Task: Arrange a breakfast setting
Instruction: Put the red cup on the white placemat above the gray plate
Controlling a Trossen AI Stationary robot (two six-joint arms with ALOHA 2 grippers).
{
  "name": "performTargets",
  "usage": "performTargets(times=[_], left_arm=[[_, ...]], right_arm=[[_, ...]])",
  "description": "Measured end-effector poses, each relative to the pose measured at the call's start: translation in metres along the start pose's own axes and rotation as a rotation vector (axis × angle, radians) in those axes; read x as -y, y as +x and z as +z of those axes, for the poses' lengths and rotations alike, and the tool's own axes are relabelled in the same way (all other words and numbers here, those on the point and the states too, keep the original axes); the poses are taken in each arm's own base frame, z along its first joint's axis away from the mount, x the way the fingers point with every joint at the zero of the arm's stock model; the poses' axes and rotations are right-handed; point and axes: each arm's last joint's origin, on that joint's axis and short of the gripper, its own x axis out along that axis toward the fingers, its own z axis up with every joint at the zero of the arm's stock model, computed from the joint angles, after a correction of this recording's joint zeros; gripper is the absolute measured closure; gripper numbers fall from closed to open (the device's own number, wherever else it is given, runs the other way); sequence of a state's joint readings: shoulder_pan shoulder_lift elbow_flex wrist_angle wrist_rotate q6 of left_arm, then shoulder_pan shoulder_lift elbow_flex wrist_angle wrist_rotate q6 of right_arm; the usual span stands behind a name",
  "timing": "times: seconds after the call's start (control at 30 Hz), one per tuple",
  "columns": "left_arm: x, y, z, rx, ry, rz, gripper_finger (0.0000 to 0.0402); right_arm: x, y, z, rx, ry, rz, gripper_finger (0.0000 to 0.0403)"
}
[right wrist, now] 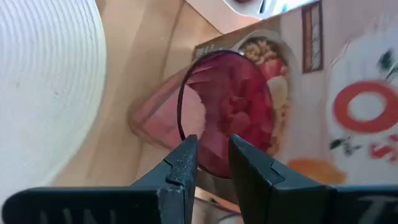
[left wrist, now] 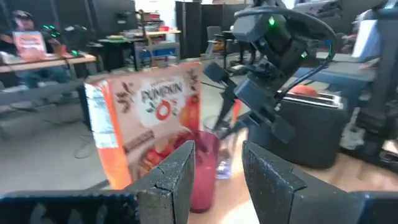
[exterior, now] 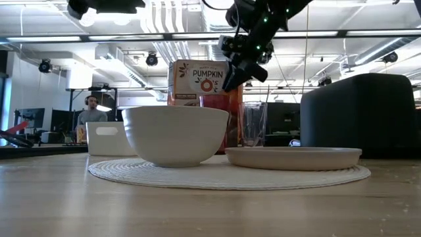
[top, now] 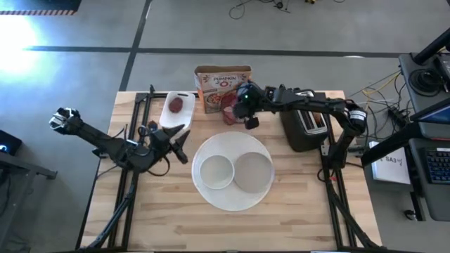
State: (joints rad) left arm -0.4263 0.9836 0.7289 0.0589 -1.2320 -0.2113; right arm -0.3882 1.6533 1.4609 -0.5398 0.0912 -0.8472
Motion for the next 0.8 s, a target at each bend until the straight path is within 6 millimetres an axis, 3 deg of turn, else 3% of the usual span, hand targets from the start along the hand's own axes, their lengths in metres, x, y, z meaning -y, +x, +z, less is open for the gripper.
performTargets(times=[0.33, 0.8], left_arm=[[-0.012, 0.017, 0.03, -0.039, 0.084, 0.119, 0.0283], [-0.03, 0.037, 0.03, -0.064, 0.123, 0.253, 0.0283]], right_arm=[[0.004, 0.005, -0.009, 0.022, 0.073, 0.052, 0.0323], [0.002, 0.006, -0.01, 0.009, 0.061, 0.07, 0.0323]])
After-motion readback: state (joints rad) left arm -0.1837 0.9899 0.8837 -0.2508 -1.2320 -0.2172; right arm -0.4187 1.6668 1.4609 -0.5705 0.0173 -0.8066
